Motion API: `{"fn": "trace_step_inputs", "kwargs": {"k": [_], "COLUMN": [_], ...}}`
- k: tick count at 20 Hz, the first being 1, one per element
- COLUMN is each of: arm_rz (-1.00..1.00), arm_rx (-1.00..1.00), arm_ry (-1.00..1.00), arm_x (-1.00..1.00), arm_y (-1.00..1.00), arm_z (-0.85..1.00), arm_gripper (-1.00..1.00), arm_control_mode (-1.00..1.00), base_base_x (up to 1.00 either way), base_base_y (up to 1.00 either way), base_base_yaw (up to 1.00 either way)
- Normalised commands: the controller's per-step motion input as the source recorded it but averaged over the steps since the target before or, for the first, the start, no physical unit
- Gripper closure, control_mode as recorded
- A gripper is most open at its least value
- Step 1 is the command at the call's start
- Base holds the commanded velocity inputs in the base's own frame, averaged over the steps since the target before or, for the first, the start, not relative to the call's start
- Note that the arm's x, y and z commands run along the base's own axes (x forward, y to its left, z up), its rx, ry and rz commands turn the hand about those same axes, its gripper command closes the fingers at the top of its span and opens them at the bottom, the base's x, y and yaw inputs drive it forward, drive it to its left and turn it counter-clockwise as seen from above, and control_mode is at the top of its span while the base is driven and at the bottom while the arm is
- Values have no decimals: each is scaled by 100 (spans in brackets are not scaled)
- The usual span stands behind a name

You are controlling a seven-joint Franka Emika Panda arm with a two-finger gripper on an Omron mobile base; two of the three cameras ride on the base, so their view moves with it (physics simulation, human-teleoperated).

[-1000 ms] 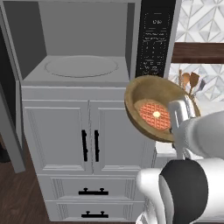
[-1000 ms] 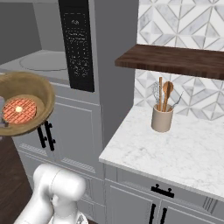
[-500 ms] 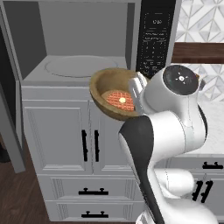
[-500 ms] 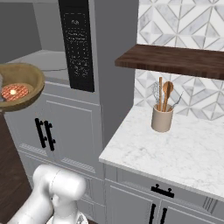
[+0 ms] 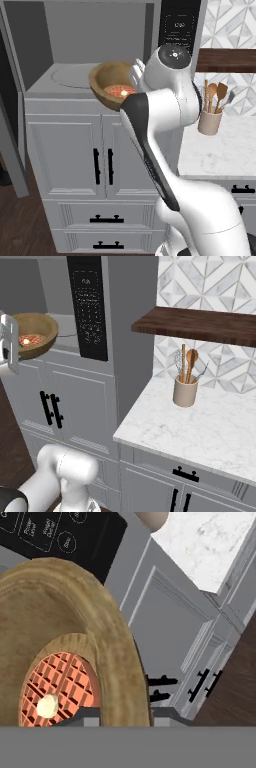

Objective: Open the microwave, place the bowl with waffle inside the microwave, then close the microwave door and turn it on.

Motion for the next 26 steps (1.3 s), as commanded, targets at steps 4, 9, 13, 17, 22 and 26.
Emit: {"fn": "trace_step_inputs", "kwargs": {"k": [4,9,13,17,22,26], "arm_rz": [0,-1,0,0,-3,-4], "arm_rx": [-14,-4,0,0,0,0], "arm_ry": [1,-2,-2,-3,0,0], "arm_x": [81,73,65,69,77,79], "arm_y": [54,21,0,0,0,0], "arm_z": [28,4,0,0,0,0], "arm_gripper": [100,100,100,100,100,100], "arm_control_mode": [-100,-100,-100,-100,-100,-100], "base_base_x": [0,0,0,0,0,0], "base_base_y": [0,0,0,0,0,0], "base_base_yaw": [0,0,0,0,0,0]}}
